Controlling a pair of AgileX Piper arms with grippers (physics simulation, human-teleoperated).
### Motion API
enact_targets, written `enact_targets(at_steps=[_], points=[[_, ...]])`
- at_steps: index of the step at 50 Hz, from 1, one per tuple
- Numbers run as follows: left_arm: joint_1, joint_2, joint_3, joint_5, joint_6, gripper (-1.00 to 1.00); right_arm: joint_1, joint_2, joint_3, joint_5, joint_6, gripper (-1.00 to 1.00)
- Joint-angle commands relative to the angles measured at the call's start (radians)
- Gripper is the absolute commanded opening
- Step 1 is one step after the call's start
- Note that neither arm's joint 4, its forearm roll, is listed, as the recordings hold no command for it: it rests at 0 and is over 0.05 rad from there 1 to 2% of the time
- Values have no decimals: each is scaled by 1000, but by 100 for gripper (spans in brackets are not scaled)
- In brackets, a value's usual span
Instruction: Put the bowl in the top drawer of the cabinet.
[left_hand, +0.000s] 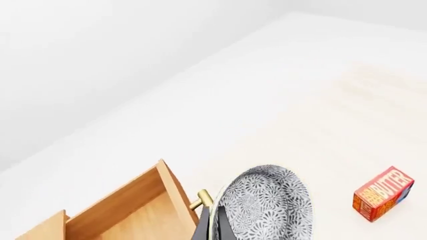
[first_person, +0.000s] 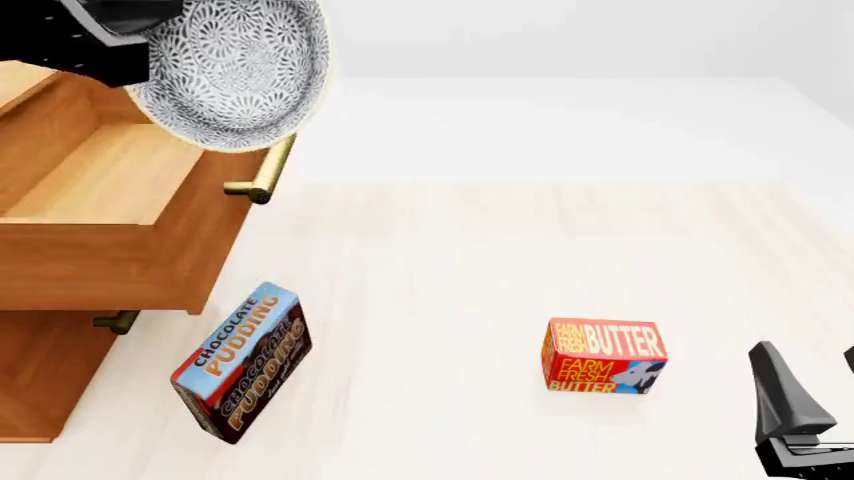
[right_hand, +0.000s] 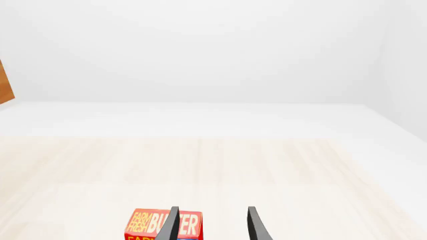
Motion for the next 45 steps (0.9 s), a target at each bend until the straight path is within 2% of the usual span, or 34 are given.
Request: enact_targets(at_steps=[1, 19, 23, 35, 45], points=[[106, 17, -134, 84, -46, -100, 0, 0, 0, 0, 0, 100], [217, 101, -221, 130, -126, -100, 0, 0, 0, 0, 0, 100], [242, 133, -242, 144, -172, -100, 0, 0, 0, 0, 0, 100], [320, 169, -255, 135, -202, -100, 0, 0, 0, 0, 0, 100], [358, 227, -288, 156, -268, -100, 0, 0, 0, 0, 0, 100]])
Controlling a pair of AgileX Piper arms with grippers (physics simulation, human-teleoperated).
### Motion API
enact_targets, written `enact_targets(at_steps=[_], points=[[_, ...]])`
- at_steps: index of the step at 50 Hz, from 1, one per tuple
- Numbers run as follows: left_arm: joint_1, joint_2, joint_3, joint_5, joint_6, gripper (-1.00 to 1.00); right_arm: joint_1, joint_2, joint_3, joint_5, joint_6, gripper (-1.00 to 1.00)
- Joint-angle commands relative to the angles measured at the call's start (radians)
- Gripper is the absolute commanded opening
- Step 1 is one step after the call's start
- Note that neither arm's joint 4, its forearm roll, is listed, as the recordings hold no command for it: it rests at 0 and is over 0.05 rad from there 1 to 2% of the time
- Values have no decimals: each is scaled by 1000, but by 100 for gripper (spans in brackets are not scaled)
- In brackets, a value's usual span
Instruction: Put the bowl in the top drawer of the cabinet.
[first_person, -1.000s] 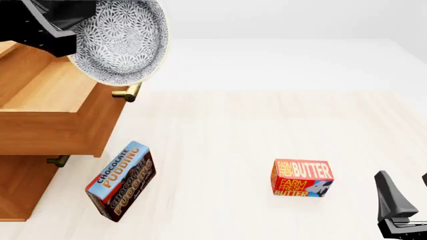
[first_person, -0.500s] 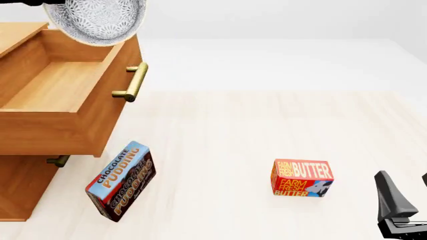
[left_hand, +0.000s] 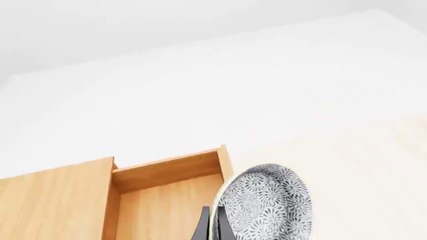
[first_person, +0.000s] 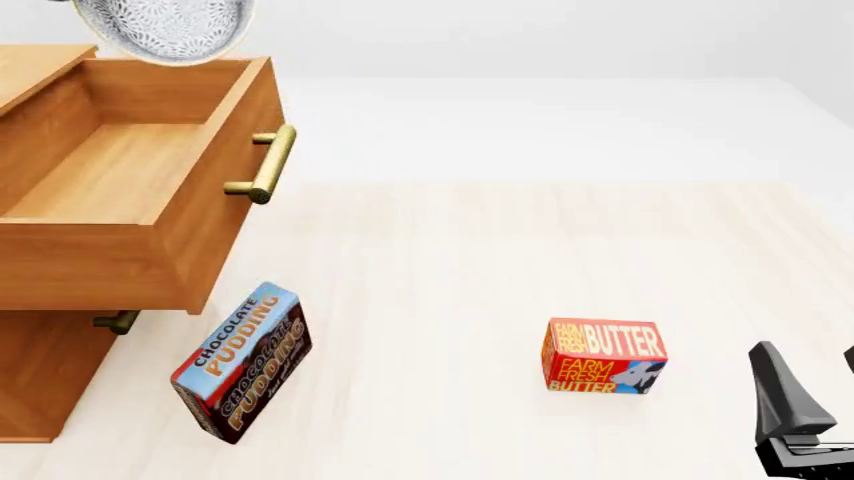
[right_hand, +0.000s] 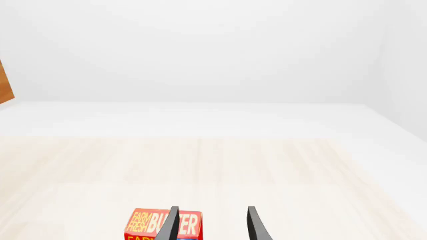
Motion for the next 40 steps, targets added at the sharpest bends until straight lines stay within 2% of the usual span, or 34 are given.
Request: enact_targets(at_steps=[1, 3, 7, 10, 24, 40], points=[[56, 11, -63, 62, -77, -100, 0, 0, 0, 0, 0, 100], [82, 8, -66, 54, -72, -100, 0, 0, 0, 0, 0, 100], [105, 34, -78, 73, -126, -100, 0, 0, 0, 0, 0, 100], [129, 34, -85, 66, -124, -100, 0, 0, 0, 0, 0, 100], [167, 50, -100, 69, -146, -100, 0, 0, 0, 0, 0, 100], [195, 71, -62, 60, -184, -100, 0, 0, 0, 0, 0, 100]])
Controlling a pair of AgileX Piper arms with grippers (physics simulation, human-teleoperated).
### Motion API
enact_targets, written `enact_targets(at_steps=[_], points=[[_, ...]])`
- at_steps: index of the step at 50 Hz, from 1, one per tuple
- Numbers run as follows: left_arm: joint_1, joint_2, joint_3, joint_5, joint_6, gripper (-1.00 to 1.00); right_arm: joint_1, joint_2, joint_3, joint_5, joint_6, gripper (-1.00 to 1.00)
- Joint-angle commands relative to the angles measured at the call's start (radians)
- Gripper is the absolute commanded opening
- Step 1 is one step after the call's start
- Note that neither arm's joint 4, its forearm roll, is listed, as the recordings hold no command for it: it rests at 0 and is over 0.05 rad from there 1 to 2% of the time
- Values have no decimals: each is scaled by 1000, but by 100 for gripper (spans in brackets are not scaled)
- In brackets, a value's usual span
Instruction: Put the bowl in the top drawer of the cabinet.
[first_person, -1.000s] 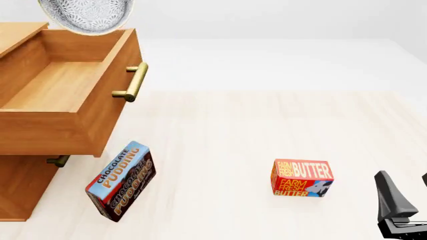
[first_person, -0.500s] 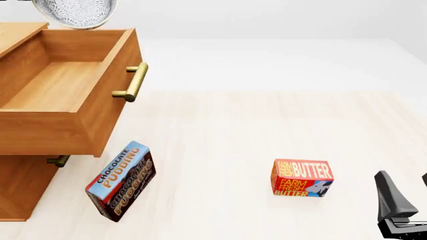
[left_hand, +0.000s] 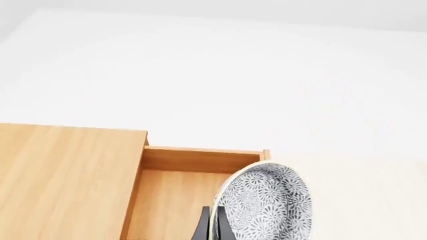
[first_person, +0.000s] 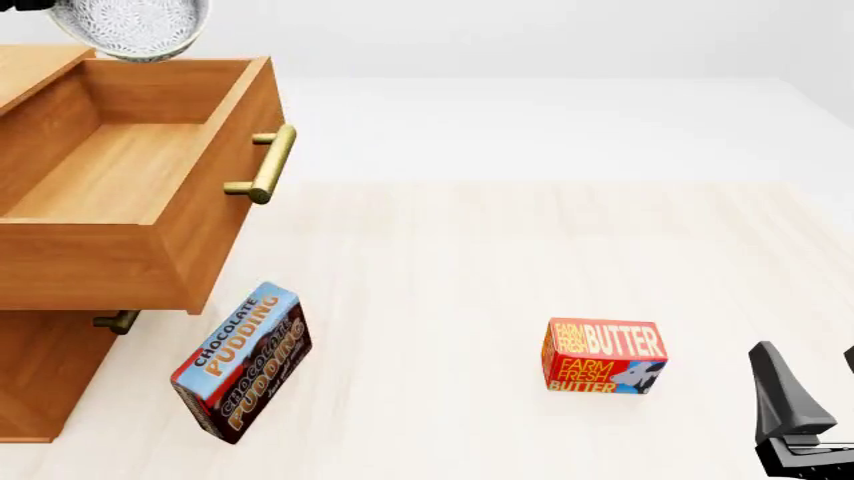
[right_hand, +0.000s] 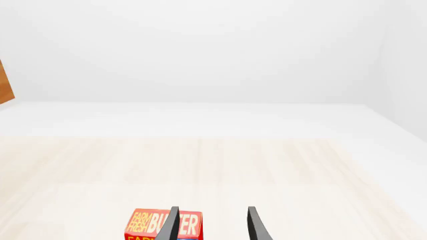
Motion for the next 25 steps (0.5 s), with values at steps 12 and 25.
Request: enact_targets(at_steps=[12, 25], points=[[82, -30, 12, 25, -46, -100, 0, 0, 0, 0, 0, 100], [123, 16, 125, -31, -76, -100, 0, 0, 0, 0, 0, 100]])
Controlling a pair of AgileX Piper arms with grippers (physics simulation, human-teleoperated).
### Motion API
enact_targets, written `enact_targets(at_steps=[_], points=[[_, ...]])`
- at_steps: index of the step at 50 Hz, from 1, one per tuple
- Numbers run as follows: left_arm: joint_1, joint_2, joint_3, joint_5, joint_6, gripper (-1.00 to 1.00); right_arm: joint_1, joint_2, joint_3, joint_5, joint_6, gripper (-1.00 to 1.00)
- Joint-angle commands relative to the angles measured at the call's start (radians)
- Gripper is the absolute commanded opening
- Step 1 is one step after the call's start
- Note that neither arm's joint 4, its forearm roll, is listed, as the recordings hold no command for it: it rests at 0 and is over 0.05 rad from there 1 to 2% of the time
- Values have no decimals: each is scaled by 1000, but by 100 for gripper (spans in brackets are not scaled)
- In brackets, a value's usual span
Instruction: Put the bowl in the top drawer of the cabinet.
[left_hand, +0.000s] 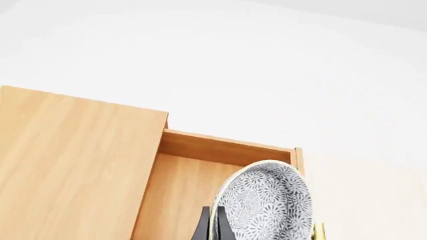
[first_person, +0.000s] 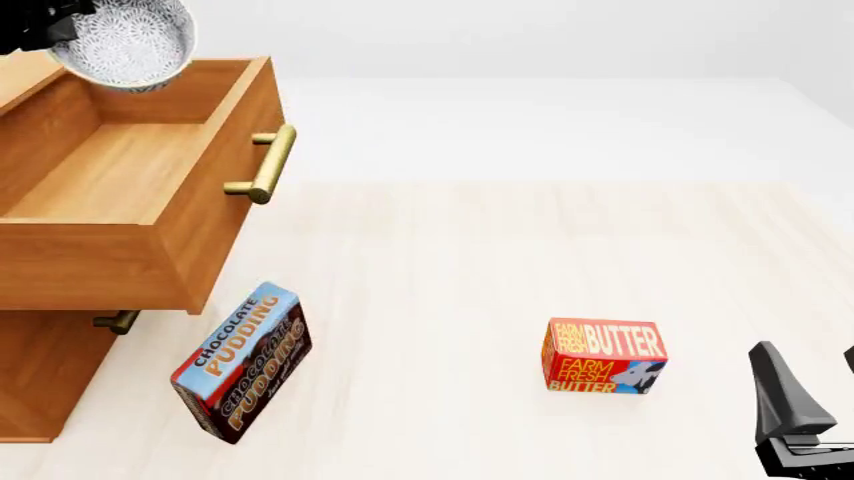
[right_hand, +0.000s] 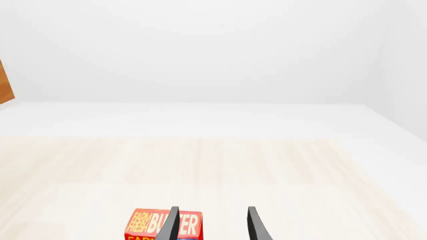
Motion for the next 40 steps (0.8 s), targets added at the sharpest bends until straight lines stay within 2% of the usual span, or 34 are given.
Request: enact_targets(at_steps=[1, 23, 26, 28, 40], points=[[48, -17, 54, 0, -23, -100, 0, 0, 0, 0, 0, 100], [63, 39, 98, -42, -23, -100, 0, 0, 0, 0, 0, 100], [33, 63, 100, -27, -61, -100, 0, 0, 0, 0, 0, 100], [55, 58, 98, -39, -33, -100, 0, 0, 0, 0, 0, 100], [60, 73, 118, -49, -37, -100, 0, 0, 0, 0, 0, 100]])
